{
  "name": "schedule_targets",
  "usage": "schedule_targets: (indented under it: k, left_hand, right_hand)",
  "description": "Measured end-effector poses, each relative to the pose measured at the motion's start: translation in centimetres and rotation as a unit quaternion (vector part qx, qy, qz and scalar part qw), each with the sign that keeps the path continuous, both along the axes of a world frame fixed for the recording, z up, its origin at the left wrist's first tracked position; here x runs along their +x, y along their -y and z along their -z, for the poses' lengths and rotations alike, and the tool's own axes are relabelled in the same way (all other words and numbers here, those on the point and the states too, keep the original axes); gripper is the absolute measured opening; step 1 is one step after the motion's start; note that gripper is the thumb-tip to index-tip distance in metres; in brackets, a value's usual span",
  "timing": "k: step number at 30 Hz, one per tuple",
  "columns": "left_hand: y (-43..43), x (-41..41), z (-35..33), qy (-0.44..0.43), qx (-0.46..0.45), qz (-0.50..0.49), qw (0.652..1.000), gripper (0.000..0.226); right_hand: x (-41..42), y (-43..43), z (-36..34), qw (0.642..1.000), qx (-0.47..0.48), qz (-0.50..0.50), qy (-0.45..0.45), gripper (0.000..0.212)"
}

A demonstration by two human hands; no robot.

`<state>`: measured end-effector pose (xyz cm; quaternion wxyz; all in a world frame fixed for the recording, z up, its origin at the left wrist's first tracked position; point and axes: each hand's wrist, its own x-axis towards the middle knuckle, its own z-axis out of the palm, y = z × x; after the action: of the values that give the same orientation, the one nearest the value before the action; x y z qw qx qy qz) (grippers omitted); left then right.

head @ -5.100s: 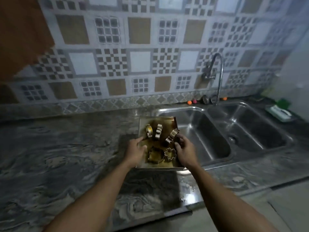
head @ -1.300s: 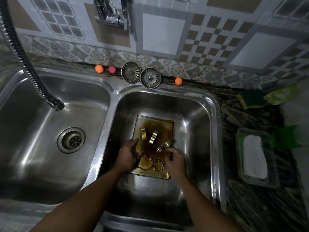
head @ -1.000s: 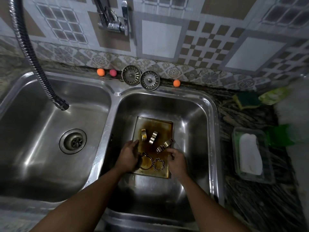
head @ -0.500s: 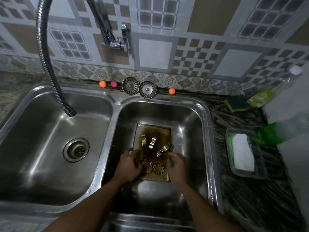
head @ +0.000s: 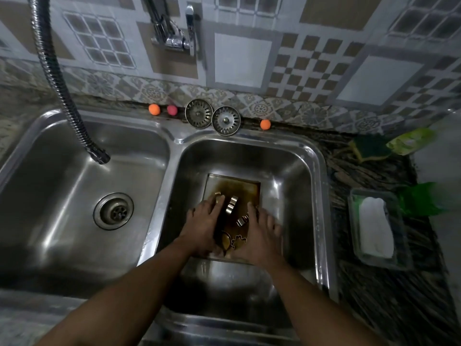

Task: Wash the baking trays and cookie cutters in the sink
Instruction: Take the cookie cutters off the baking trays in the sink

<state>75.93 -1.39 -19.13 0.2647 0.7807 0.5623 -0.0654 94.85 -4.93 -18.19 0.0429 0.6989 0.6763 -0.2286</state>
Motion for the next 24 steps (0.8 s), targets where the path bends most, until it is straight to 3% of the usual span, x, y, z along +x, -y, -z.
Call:
schedule_targets:
  k: [8,12,15,21,24]
  left_hand:
    - [-0.8,0.3,0.5,-0.008,-0.001,0.051,0.999,0.146]
    - [-0.8,0.2,0.6,-0.016,-0.009,0.056,0.998,0.146]
    - [-0.9,0.3,0.4,-0.009,-0.023,0.054,0.998,0.145]
    - [-1.0,0.1,0.5,-0.026,-0.022,0.054,0.998,0.144]
    - [-0.9,0.0,0.6,-0.028,-0.024,0.048,0.998,0.142]
  right_hand:
    - [0.3,-1.2,0.6,0.999,-0.014,-0.039,-0.032,0.126]
    - [0.3,-2.5,0.6,0.995,0.021,0.022,-0.095,0.086]
    - [-0.5,-4.0,0.4,0.991,0.082,0.01,-0.106,0.051]
    - [-1.2,-5.9,0.1,0.991,0.109,0.011,-0.078,0.012]
    - [-0.6,-5.0,0.4,0.992,0.118,0.004,-0.051,0.01]
